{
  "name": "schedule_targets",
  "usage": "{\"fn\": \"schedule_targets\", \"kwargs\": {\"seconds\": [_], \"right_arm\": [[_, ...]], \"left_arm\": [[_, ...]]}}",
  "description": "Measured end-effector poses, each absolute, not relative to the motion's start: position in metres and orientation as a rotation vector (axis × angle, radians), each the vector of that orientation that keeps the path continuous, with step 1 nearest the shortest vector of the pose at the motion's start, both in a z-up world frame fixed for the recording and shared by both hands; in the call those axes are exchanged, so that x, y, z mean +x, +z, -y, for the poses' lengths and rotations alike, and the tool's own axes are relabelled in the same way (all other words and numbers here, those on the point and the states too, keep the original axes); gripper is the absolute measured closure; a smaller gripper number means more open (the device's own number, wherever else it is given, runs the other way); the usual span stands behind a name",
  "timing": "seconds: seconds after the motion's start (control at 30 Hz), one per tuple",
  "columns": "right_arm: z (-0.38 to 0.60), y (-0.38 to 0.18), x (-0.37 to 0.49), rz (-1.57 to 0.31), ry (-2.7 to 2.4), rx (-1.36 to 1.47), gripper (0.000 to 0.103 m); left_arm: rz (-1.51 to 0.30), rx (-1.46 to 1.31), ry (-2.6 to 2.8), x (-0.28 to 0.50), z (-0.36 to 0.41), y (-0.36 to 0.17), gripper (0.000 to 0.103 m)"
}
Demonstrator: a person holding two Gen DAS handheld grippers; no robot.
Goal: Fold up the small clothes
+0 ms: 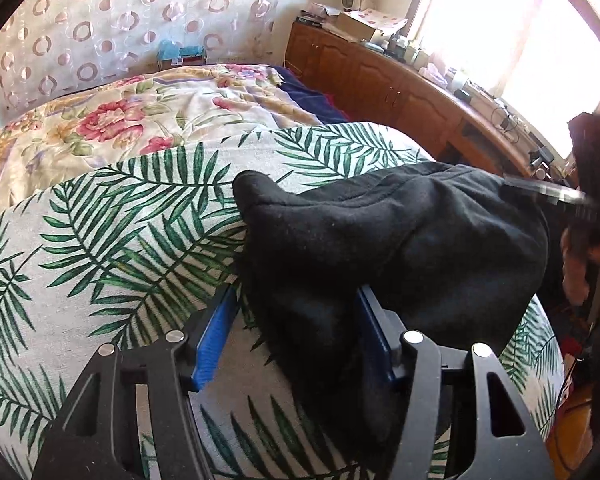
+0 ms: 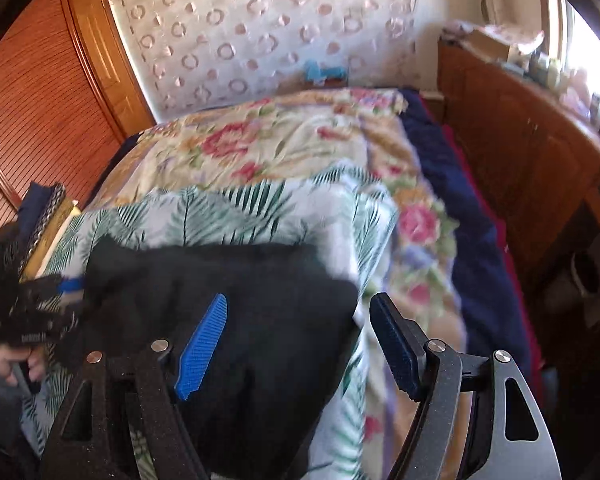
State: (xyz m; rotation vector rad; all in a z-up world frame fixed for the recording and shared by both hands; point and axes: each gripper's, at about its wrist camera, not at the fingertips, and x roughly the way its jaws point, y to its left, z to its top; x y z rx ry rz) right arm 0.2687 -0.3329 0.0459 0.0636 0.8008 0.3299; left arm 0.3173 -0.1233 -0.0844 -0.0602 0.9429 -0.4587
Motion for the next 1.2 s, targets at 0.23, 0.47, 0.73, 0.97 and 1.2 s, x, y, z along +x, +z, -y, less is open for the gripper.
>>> {"fn": "schedule_targets", "kwargs": {"seconds": [0.23,0.47,0.73,0.97,1.2], "right_arm": [[0.345,0.028,0.275,-0.856,0.343,0.127,0.025],[0.342,0.017,0.294,-0.877,0.387,0.175,0.025],[0.330,0.014,0.290,-0.878,0.446,0.151,0.066],[0.327,0.020,0.283,-0.810,0.431,0.076,0.082],[0.315,0.042,0.266,-0.707,0.443,0.024,0.084]], "left_arm": [[-0.955,-0.094,-0.489,0.320,0.128,-0.084,0.067],[-0.962,-0.120,-0.493,0.322,0.125,-0.086,0.067],[-0.950,-0.101,-0.498,0.319,0.128,-0.084,0.076],[-0.901,-0.063,-0.506,0.305,0.129,-0.067,0.092],[-0.823,-0.096,-0.529,0.283,0.115,-0.034,0.092]]}}
